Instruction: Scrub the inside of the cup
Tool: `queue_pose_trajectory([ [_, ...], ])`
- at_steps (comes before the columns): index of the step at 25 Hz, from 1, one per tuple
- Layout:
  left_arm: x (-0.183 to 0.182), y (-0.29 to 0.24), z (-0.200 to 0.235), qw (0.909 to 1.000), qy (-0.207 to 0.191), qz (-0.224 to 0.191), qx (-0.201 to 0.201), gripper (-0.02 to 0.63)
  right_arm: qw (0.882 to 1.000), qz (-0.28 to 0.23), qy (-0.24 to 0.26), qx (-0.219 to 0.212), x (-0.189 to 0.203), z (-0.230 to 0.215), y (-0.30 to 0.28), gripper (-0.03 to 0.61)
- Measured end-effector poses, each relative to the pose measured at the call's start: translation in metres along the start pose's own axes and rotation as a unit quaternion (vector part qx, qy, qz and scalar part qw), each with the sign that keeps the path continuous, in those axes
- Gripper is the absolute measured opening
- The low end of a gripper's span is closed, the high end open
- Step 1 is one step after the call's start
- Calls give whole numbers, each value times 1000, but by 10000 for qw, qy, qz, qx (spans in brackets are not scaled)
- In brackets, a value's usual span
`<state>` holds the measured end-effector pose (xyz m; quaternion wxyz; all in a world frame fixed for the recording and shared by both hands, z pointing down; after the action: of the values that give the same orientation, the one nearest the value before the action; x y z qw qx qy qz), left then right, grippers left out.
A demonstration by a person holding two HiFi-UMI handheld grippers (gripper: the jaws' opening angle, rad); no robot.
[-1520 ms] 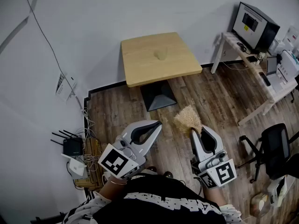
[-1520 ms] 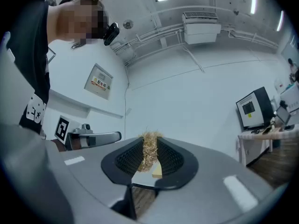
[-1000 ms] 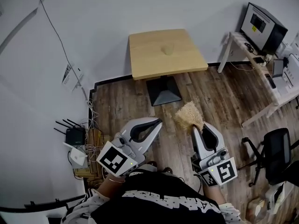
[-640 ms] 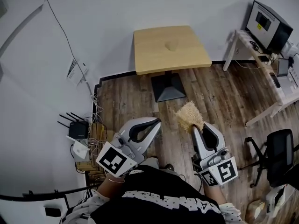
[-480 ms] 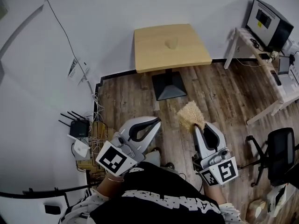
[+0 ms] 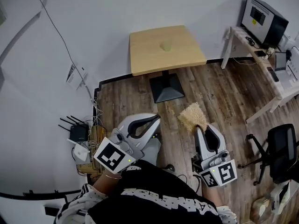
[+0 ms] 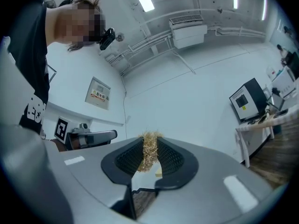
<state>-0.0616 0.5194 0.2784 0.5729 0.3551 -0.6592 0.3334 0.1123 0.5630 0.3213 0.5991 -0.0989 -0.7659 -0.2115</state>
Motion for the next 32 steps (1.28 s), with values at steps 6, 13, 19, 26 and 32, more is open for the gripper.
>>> queue_pose_trajectory([
  [6,8,-19,15,9998,34,-85,162,3,9999,119,12,102,5,-13,-12,98],
  [13,8,-57,59,9962,188,-798,289,3,9990,182,290,282,-4,-31,-48,98],
  [19,16,-79,100,9945,372,-912,361,3,9976,195,590,297,-12,-41,-91,98],
  [26,25,-90,147,9937,507,-973,217,3,9972,336,626,212,-6,-52,-139,98],
  [32,38,-95,172,9936,606,-901,300,3,9971,478,585,100,6,-50,-176,100],
])
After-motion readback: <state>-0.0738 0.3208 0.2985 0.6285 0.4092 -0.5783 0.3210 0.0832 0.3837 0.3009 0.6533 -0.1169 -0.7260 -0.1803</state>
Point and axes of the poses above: the fingertips, and each gripper's own axes: y backward along the fingers, z to its left, x out of its underside, the point moved 4 cm from there along y, backward along the fingers, and after that the axes turned 3 degrees about y, right-handed, at the moved point
